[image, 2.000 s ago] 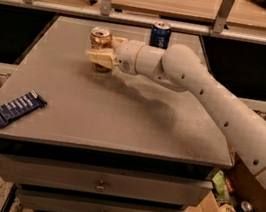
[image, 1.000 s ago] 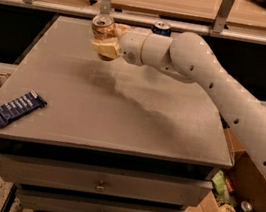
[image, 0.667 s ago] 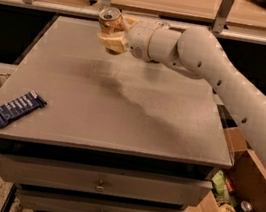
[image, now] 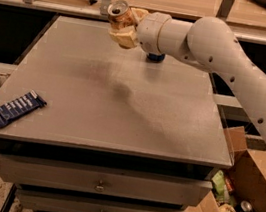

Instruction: Knock orange can over

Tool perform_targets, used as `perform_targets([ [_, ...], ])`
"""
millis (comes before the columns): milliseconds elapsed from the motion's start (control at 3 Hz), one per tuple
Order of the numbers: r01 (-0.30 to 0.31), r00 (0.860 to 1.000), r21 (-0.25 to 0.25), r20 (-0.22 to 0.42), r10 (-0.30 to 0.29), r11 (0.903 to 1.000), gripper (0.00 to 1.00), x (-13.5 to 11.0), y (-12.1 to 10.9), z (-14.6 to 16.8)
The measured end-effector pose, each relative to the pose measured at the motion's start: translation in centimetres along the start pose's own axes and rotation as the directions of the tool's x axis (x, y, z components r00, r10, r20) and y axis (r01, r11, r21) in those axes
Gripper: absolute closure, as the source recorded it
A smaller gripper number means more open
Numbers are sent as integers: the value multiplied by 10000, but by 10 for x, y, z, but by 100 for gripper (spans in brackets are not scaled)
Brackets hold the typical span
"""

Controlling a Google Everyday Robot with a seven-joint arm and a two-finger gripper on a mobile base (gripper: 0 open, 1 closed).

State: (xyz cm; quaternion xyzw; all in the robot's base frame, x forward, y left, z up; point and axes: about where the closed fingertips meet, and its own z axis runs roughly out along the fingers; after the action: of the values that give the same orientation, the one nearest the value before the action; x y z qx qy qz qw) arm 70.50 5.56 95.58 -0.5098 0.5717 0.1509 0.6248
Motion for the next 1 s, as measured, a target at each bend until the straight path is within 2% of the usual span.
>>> perform_targets([
  [333,917,9891,-116,-1149,-925,9957,100,1,-9,-21],
  [667,1851,9429,-841,-2657,-2011,9791,100,6,-21,-45],
  [1000,2607,8809,-1975,-3518,-3165,9450,100,8,-30,-54],
])
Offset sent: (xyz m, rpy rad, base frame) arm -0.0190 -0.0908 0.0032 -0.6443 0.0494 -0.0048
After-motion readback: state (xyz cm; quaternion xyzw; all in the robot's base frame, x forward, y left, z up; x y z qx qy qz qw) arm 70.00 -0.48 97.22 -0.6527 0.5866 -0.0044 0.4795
